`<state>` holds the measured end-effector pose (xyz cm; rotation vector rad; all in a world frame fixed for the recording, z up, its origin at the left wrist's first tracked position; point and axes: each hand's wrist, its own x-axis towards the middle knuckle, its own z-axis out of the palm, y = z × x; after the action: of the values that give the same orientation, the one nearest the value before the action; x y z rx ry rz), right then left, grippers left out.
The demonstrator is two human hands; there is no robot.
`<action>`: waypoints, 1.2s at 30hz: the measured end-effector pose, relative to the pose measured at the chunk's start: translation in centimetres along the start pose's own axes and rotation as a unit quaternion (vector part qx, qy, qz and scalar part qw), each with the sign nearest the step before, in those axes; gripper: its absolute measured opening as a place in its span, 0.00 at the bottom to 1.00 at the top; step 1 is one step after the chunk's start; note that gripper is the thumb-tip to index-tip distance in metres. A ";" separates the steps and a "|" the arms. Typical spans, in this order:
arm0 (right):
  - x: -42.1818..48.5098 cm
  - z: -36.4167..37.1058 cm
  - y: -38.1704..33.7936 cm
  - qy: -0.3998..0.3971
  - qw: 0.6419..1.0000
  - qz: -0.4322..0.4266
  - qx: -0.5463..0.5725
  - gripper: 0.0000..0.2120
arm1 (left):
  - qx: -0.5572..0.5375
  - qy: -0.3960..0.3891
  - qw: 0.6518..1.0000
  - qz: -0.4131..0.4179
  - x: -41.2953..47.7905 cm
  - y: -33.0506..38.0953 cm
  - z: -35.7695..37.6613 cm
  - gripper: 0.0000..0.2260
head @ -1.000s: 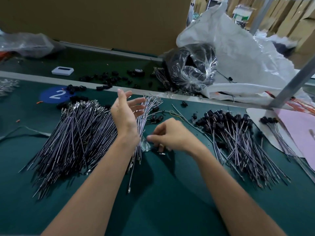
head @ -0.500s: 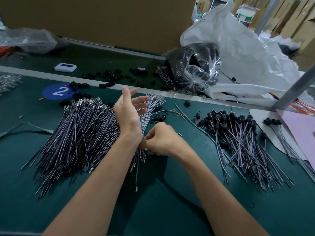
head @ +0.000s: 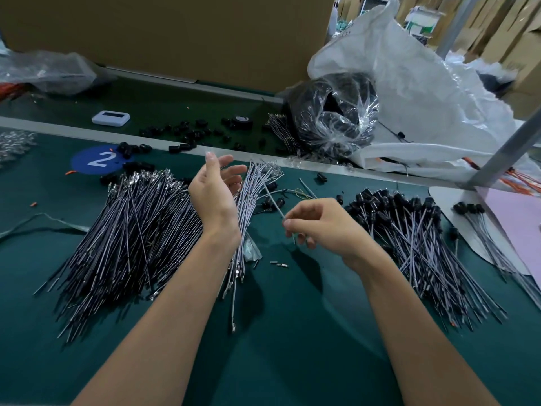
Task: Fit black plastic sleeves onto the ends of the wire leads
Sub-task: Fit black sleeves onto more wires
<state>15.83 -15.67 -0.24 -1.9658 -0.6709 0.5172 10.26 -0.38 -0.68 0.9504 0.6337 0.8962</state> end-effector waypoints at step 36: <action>0.6 -1.1 3.3 0.206 0.976 -0.071 0.004 0.08 | 0.755 -0.099 0.641 0.097 3.5 4.6 -5.7 0.05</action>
<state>17.72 -17.31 -2.71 -1.9191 -0.5354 0.0196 5.86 6.30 0.50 2.6343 1.0955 0.2116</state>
